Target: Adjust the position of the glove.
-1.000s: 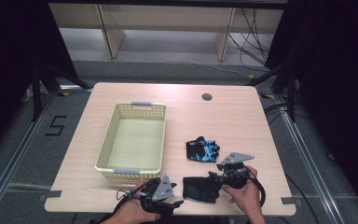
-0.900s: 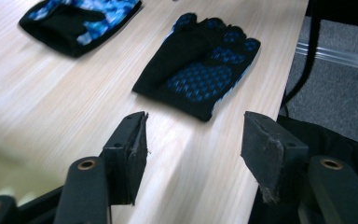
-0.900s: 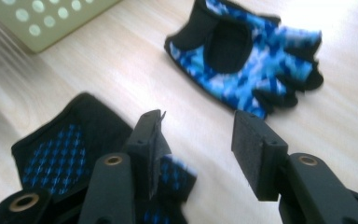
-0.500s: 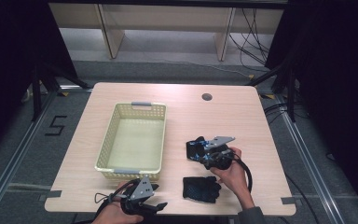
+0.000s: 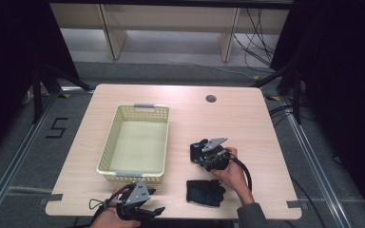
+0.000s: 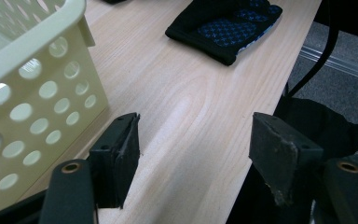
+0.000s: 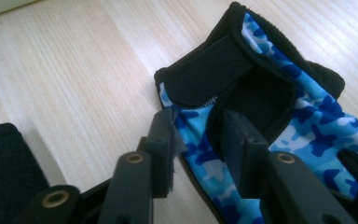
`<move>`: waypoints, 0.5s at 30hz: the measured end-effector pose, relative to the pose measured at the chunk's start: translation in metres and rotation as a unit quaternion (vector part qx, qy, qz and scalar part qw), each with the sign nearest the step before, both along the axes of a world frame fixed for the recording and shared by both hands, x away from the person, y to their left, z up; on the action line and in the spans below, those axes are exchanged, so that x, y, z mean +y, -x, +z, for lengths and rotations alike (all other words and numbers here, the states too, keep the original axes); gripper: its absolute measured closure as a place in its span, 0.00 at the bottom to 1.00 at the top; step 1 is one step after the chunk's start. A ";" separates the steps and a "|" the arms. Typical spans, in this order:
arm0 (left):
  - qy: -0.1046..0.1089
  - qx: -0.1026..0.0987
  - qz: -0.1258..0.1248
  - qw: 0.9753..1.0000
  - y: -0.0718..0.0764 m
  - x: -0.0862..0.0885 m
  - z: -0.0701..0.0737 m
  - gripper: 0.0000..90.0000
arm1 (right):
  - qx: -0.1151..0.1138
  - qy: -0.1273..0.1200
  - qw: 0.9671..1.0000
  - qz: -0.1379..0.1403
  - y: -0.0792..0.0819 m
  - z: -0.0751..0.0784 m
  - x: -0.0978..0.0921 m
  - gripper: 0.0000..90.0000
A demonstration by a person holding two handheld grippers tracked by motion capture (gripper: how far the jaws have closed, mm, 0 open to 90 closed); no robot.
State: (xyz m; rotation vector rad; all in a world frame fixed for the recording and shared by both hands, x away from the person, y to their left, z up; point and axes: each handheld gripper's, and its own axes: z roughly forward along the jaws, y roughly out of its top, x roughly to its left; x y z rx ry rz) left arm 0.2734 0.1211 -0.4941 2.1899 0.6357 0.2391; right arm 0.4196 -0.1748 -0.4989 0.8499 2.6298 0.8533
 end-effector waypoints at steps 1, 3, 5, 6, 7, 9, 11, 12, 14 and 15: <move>0.005 0.004 0.005 1.000 0.000 0.000 -0.001 0.37 | 0.002 -0.002 1.000 0.001 0.000 0.000 -0.001 0.80; -0.010 -0.006 -0.005 1.000 -0.002 0.001 0.000 0.37 | 0.003 -0.008 1.000 0.003 -0.002 -0.001 -0.004 0.86; -0.002 0.002 0.002 1.000 -0.002 0.001 -0.001 0.37 | 0.008 -0.013 0.999 0.028 -0.003 0.000 -0.008 0.96; -0.004 0.004 0.000 1.000 -0.002 0.001 -0.001 0.37 | 0.007 -0.011 0.999 0.030 -0.003 0.000 -0.007 0.97; -0.002 0.002 0.001 1.000 -0.002 0.001 -0.001 0.37 | 0.001 -0.015 0.999 0.032 -0.003 -0.001 -0.007 0.97; 0.006 0.005 0.004 1.000 -0.002 0.000 -0.002 0.37 | -0.002 0.004 0.999 0.040 -0.002 0.002 -0.004 0.98; 0.005 0.009 0.007 1.000 -0.002 0.000 -0.002 0.37 | -0.009 0.006 0.999 0.049 -0.001 0.007 -0.003 0.98; -0.009 -0.001 -0.002 1.000 -0.004 0.003 -0.001 0.37 | -0.019 0.002 0.999 0.049 -0.001 0.010 -0.003 0.98; 0.004 0.008 0.003 1.000 -0.003 0.002 -0.001 0.37 | -0.027 0.003 0.999 0.046 0.000 0.018 -0.005 0.98; 0.004 0.008 0.003 1.000 -0.003 0.002 -0.001 0.37 | -0.029 0.000 0.999 0.045 0.001 0.021 -0.005 0.98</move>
